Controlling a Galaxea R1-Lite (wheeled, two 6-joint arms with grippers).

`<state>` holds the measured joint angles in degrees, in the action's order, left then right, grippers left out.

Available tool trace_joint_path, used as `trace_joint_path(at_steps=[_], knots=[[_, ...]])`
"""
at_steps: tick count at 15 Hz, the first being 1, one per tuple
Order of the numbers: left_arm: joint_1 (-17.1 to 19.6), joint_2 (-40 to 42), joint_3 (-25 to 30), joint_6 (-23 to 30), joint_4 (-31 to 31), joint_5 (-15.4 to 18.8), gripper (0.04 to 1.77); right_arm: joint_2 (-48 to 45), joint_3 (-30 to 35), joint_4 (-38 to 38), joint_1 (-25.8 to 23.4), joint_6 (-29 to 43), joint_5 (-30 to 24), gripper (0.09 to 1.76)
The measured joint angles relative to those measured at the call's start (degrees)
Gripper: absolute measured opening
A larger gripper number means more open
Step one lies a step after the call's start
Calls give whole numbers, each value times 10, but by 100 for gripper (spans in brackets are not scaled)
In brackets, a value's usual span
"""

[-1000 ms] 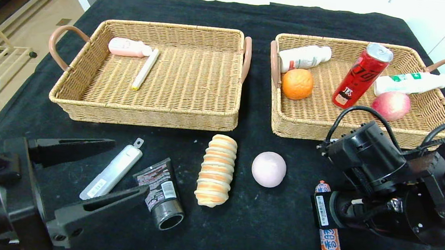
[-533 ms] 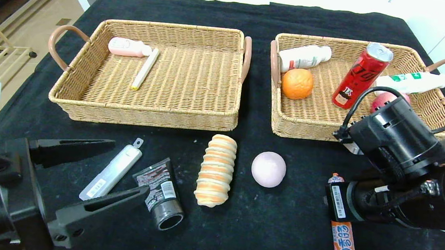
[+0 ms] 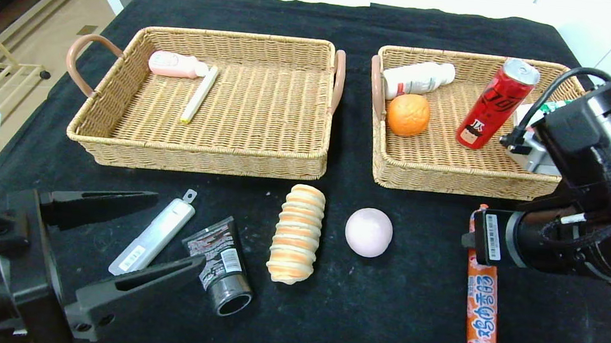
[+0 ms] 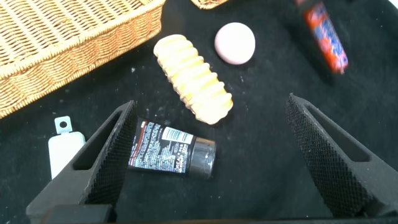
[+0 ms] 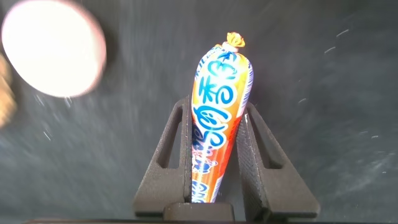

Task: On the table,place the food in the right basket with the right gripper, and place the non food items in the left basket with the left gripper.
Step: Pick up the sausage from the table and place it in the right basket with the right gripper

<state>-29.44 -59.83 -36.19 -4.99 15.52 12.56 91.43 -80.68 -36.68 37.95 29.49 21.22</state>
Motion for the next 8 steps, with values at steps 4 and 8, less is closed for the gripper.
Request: trace_joint_path(at_steps=[4,8], knots=[[0,0,0,0,0,0,172,-11,-51,-1,-47,13,0,51],[0,0,0,0,0,0,172,-10,-103,1,-103,39,2,51]])
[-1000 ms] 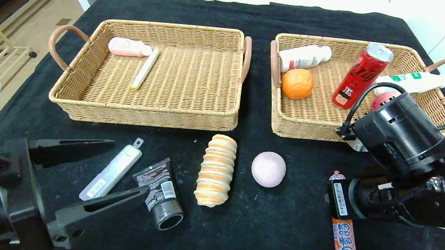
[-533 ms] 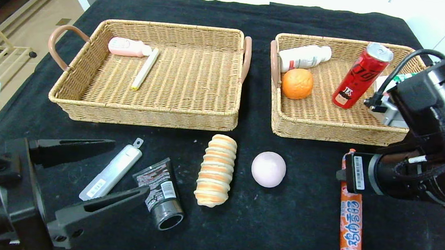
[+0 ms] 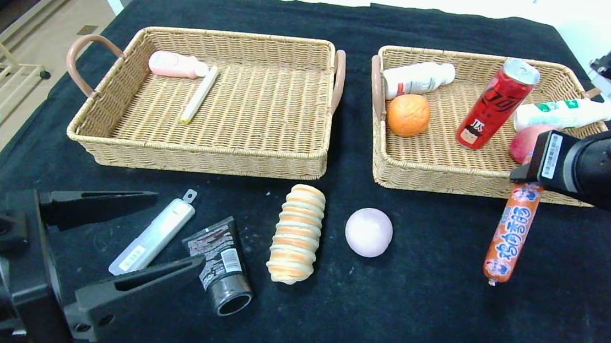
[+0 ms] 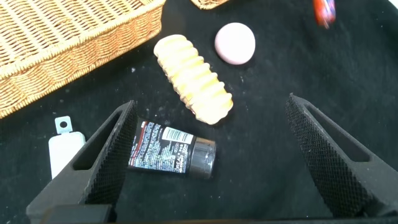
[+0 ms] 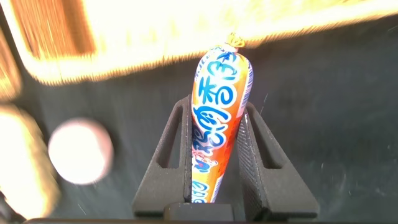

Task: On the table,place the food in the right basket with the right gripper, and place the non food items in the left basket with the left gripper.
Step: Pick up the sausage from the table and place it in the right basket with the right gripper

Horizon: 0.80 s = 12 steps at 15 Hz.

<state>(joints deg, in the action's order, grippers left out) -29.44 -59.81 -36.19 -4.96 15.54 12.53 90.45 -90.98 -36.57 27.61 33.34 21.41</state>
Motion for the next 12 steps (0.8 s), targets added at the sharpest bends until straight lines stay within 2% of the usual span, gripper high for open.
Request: trace_joint_path(at_steps=[5,12], knots=[[0,0,0,0,0,0,172,31,-82,2,-61,68,-1,51],[0,-2,2,-1,3,0,172,88,-191,3,-86,143,-3,51]])
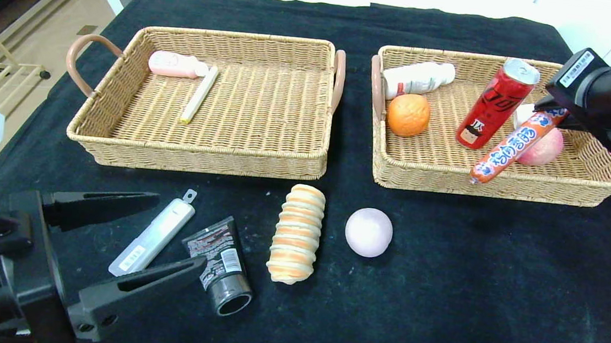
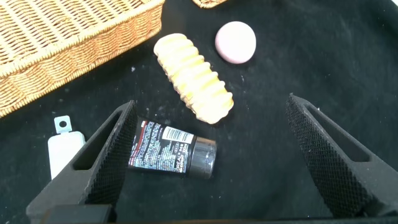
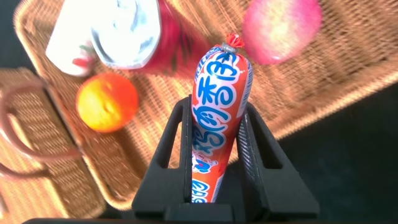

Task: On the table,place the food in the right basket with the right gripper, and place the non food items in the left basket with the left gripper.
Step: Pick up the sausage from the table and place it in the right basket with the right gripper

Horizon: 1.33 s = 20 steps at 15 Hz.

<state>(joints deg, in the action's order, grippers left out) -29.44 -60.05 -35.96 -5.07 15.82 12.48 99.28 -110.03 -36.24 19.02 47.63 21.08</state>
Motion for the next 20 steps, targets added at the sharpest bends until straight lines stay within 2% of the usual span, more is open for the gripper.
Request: trace_joint_path(at_steps=[2,6,20], knots=[[0,0,0,-2,0,0,172,15,-13,1,-11,18,-6,51],[0,0,1,-2,-1,1,172,30,-21,14,-38,51,-56,51],[0,-6,5,-4,4,1,172,59,-23,49,-52,64,-58,51]])
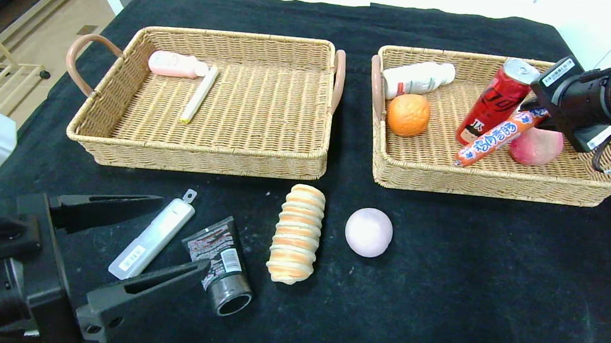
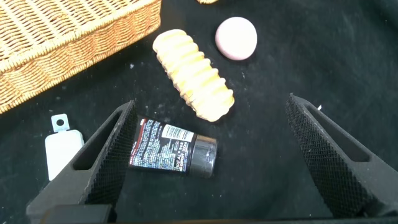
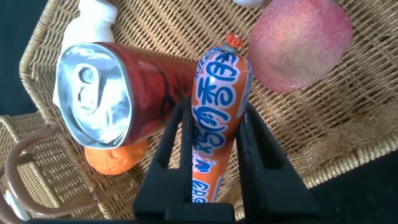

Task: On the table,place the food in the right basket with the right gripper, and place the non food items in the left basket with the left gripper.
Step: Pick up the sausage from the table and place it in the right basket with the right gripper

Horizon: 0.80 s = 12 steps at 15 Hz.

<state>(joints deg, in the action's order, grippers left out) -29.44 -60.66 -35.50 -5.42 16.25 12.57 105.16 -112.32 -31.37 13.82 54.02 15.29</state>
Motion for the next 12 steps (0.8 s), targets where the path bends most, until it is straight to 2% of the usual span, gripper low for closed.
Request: trace_joint_path(at_steps=[3,6,9,12], knots=[[0,0,0,0,0,0,172,2,0,0,2,0,-2,86],[0,-1,0,-1,0,0,172,4,0,0,5,-1,-2,113],[0,-1,0,-5,0,0,172,5,0,-1,8,-1,-1,131],[0,-1,0,-5,0,0,172,2,1,-6,16,-2,-1,143]])
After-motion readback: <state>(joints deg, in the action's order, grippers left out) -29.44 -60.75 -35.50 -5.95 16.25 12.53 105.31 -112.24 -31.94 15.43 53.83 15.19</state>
